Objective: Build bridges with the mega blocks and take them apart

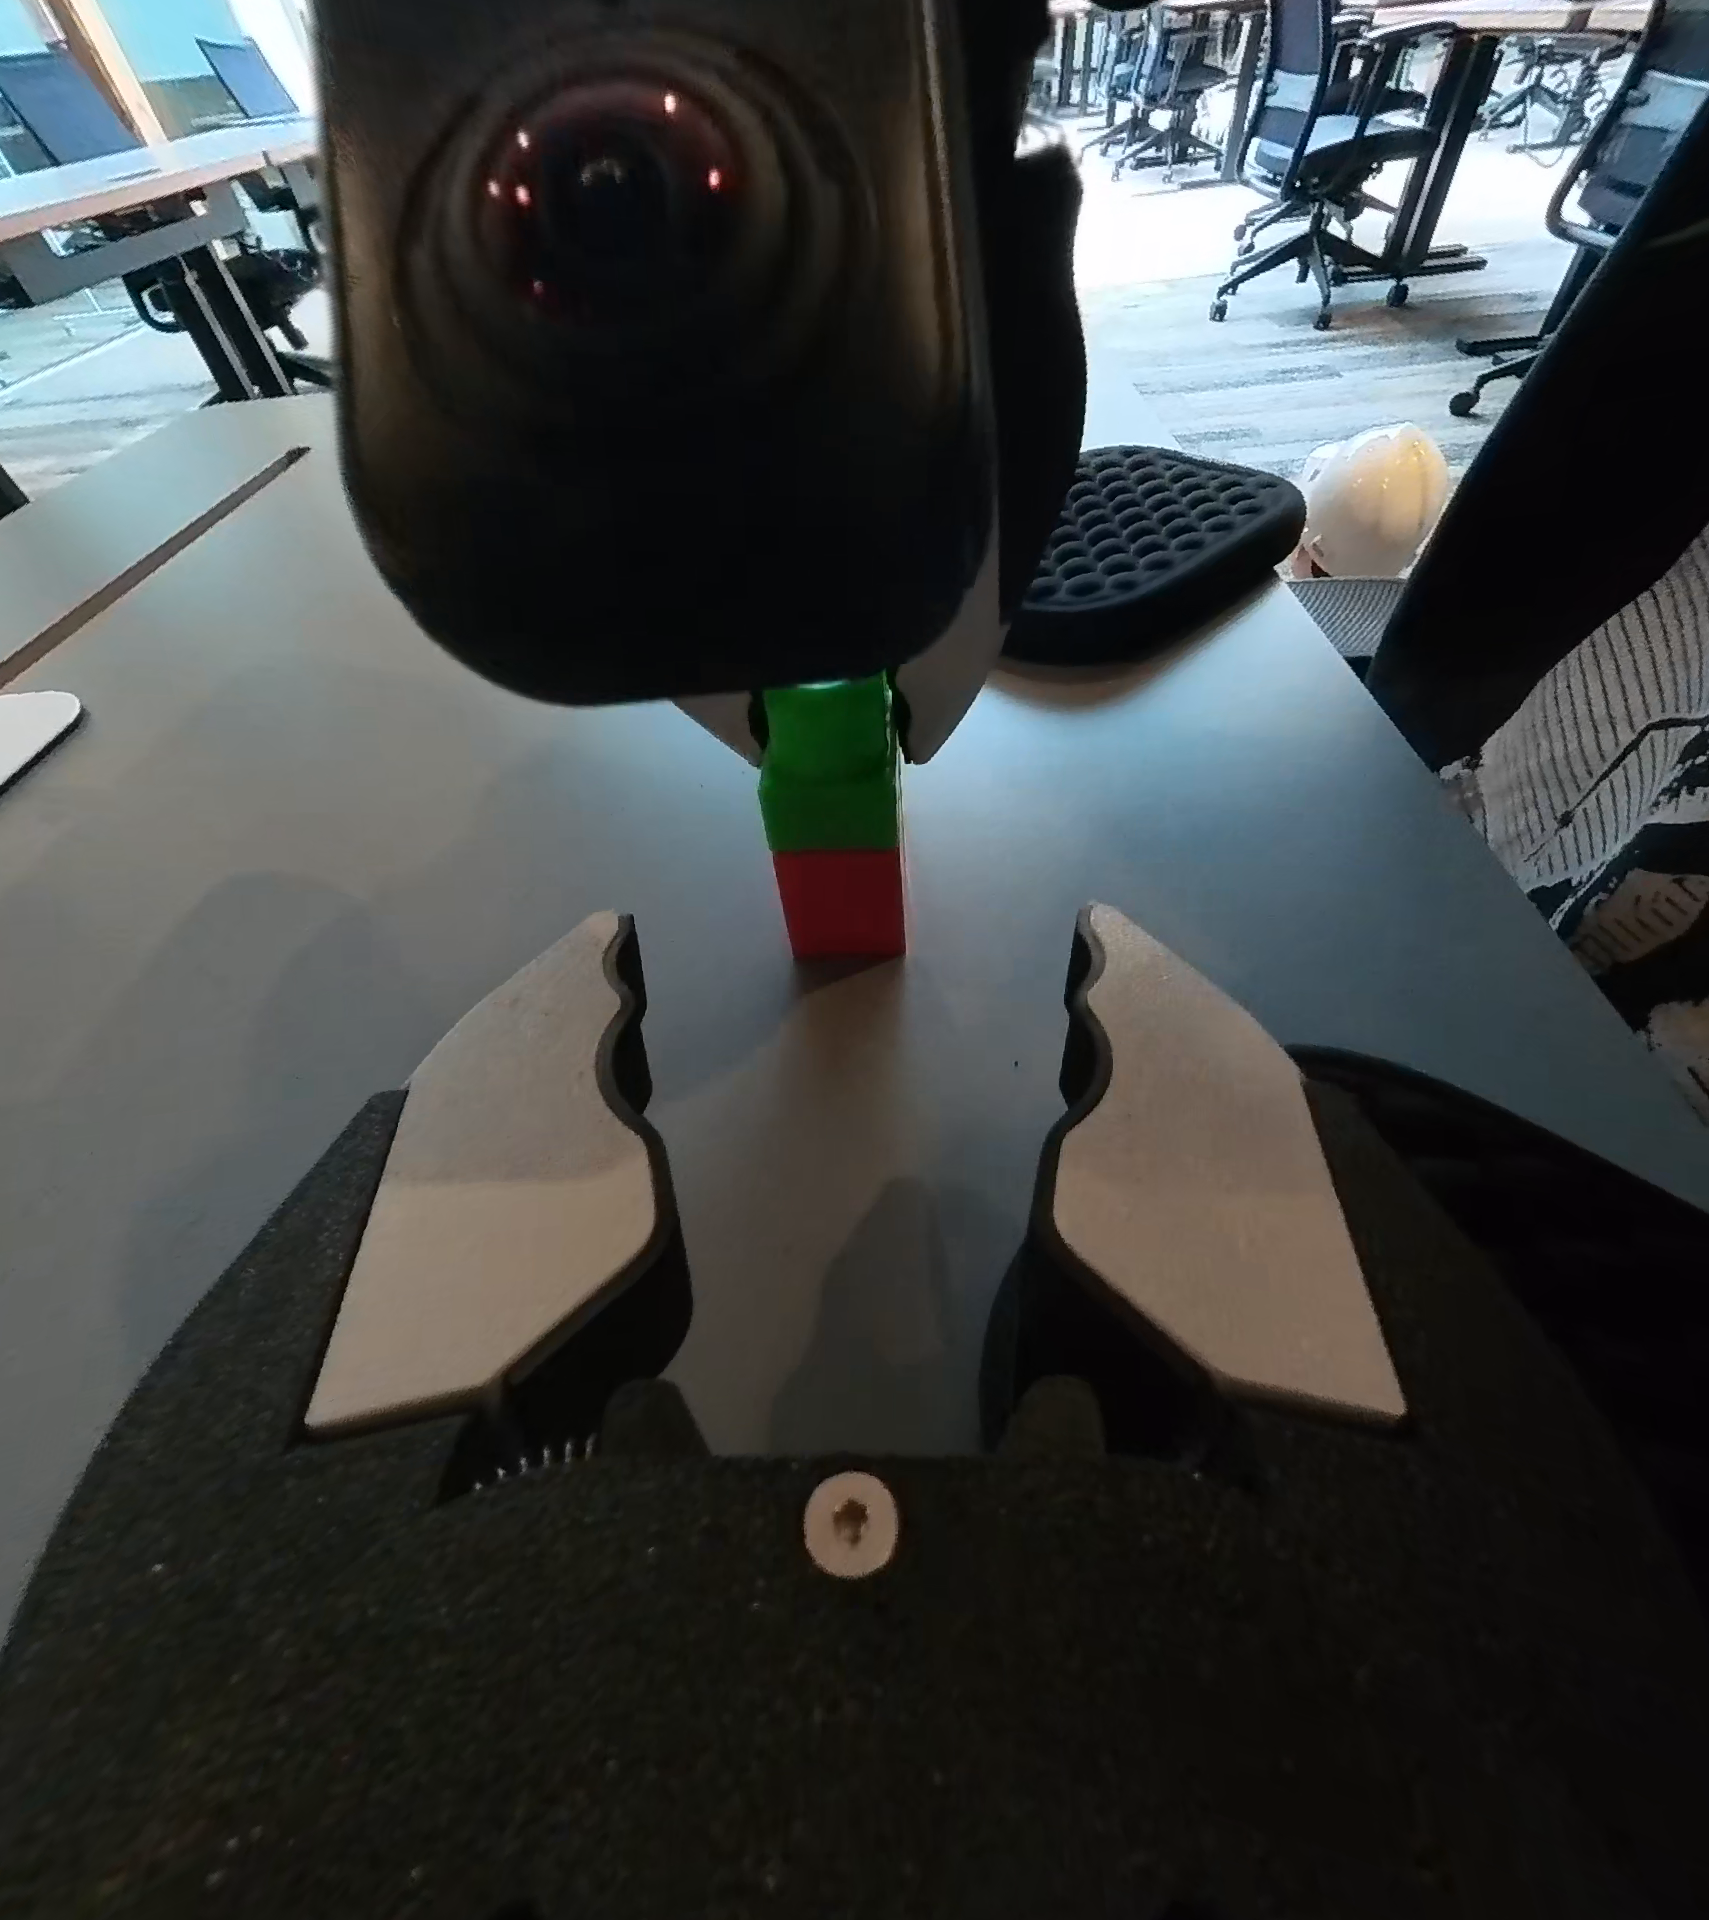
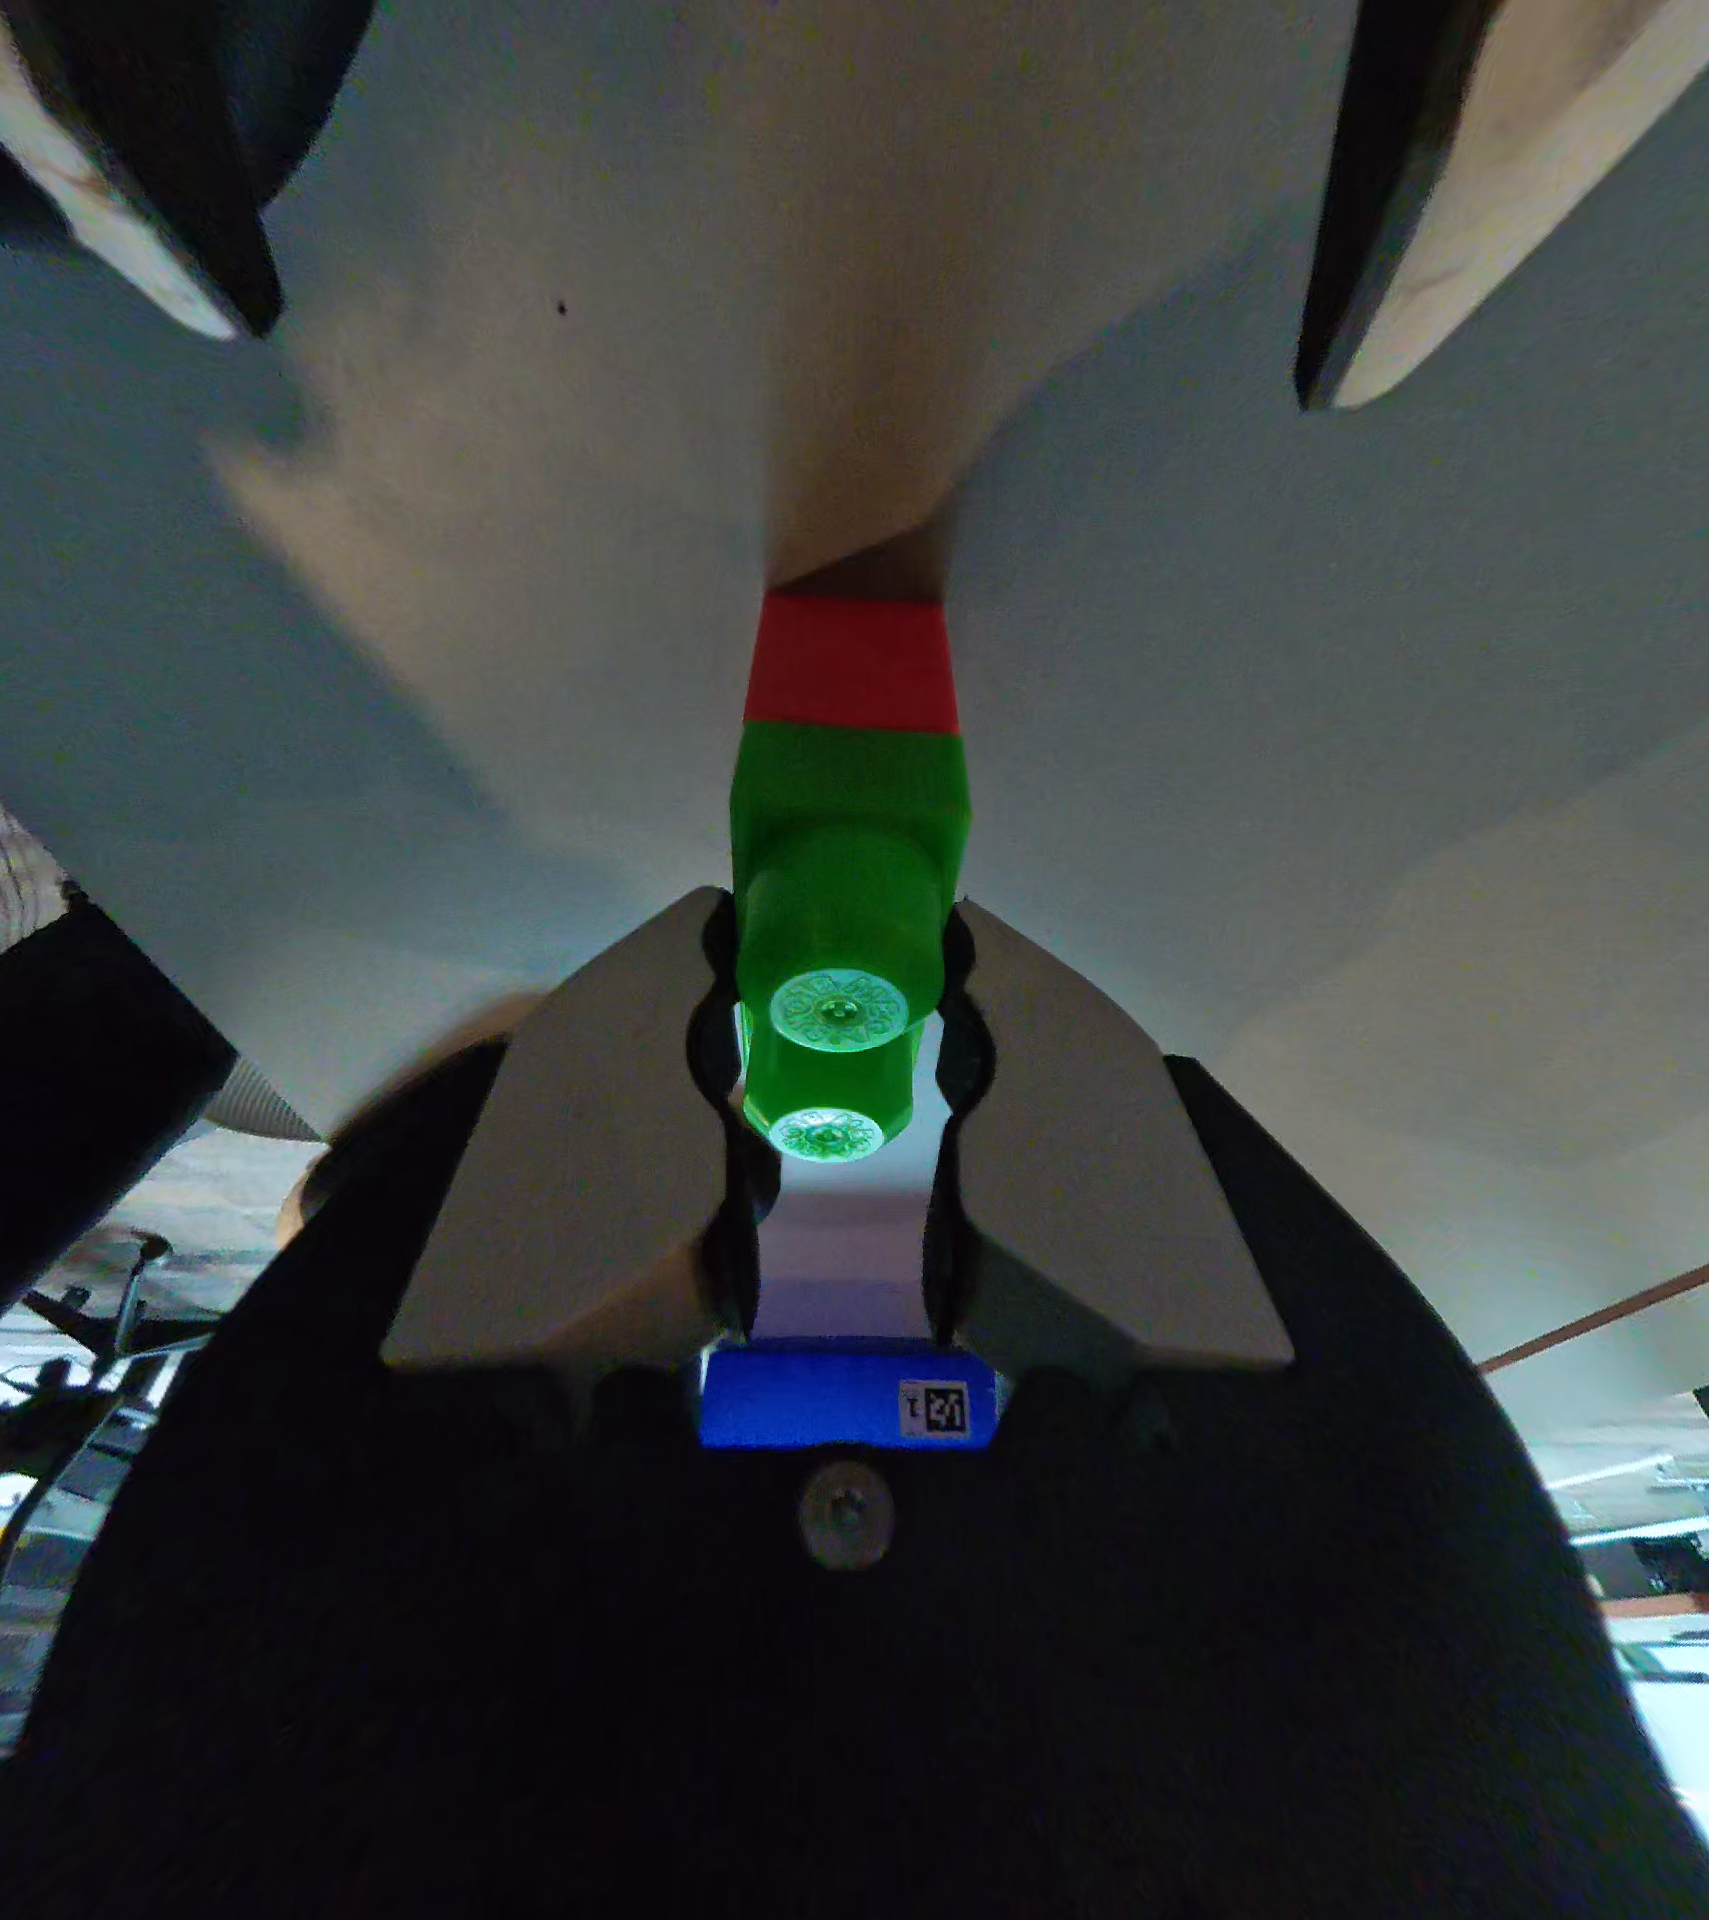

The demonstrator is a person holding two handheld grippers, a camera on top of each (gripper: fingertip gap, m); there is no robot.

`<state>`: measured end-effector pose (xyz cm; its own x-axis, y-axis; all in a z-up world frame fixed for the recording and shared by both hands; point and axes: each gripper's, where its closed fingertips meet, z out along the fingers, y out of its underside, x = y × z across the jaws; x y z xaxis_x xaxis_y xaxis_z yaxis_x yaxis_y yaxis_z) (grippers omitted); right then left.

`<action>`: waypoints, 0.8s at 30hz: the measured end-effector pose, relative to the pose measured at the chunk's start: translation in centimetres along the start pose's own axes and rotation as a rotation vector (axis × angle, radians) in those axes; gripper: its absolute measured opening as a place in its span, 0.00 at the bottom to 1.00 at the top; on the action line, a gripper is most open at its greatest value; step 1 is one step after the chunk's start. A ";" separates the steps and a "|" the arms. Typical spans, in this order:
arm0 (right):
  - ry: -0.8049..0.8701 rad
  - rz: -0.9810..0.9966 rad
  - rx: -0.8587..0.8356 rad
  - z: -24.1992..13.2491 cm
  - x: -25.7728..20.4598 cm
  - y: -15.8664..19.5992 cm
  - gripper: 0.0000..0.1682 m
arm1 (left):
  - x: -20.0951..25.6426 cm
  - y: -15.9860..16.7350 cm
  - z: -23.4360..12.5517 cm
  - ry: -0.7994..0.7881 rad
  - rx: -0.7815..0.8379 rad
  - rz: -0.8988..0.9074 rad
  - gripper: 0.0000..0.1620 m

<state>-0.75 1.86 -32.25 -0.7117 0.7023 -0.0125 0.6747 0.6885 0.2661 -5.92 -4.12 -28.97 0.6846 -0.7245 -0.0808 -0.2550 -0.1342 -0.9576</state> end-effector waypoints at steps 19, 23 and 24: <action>0.005 0.014 0.094 0.4 0.0 -0.4 0.21 | 0.2 0.0 0.0 0.001 -0.004 0.017 0.48; -0.011 0.031 0.172 0.3 0.0 -0.5 0.21 | 0.0 -0.1 -0.1 -0.009 0.012 0.009 0.48; -0.015 0.040 0.181 0.3 0.1 -0.3 0.21 | -0.1 -0.2 -0.2 -0.011 0.021 0.003 0.48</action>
<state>-1.00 1.74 -32.58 -0.6812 0.7318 -0.0201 0.7278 0.6799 0.0891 -6.05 -4.17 -28.68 0.6913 -0.7173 -0.0870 -0.2427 -0.1171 -0.9630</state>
